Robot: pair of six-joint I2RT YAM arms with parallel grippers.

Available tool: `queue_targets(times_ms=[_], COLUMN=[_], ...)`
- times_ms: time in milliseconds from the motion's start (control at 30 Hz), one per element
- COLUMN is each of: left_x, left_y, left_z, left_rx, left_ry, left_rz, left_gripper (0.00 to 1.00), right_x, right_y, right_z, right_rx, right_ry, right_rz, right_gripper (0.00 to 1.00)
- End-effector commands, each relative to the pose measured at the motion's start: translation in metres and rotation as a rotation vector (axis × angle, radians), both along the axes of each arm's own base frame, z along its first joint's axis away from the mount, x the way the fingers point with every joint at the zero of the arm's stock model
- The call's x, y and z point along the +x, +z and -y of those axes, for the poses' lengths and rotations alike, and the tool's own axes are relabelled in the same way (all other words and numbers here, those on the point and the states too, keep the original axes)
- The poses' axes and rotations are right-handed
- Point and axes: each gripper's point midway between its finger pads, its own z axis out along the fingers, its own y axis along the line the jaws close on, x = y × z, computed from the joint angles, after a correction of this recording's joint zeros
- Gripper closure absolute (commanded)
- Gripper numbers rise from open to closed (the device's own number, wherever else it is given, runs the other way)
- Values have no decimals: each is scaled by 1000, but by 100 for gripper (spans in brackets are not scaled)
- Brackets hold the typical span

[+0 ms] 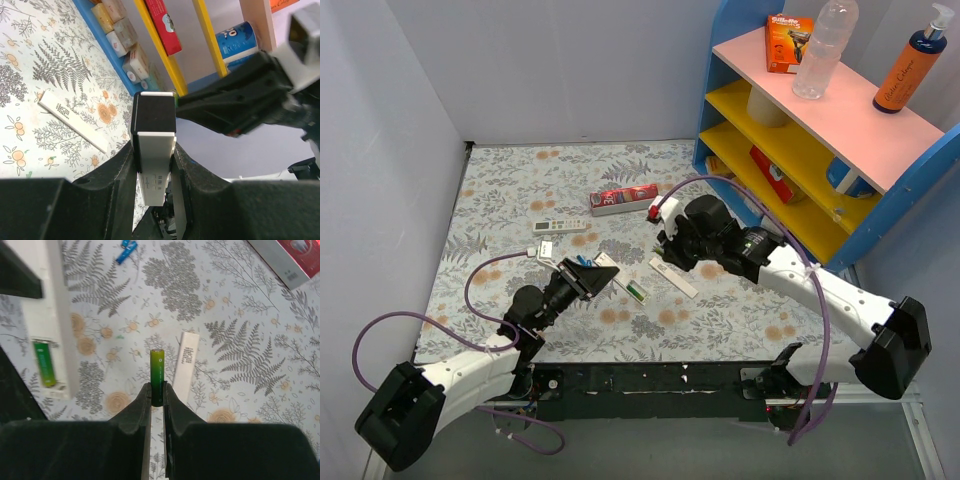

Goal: Load the batteries into the remote control

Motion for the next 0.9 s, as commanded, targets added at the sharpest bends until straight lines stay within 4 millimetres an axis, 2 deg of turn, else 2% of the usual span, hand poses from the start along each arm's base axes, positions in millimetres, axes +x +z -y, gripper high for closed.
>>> queue_targets(times_ms=[0,133,167,200,300,500,567,867], left_x=[-5,-3,-3,-3,-2,-2,-2,-3], left_y=[-21,-20,-21,-22,-22,-20,-20,-19], left_z=[-5,-5,-5,-5,-6,-7,-7,-7], left_rx=[6,3,4,3,2,-5,-8,-14], left_ry=[12,14,17,18,25,30,29,24], left_rz=[-42,-45,-46,-49,-53,-52,-50,-47], left_gripper=[100,100,100,100,100,100,100,100], right_x=[-30,-52,-57,-62,-72,-80,-76,-79], right_y=[30,31,24,28,20,8,5,4], right_z=[-17,-31,-33,-38,-45,-51,-50,-55], right_rx=[34,5,-22,-25,-58,-98,-115,-121], right_ry=[4,29,37,56,51,47,26,40], right_rz=[-33,-75,-100,-100,-146,-197,-186,-194], right_gripper=[99,99,99,99,99,99,99,99])
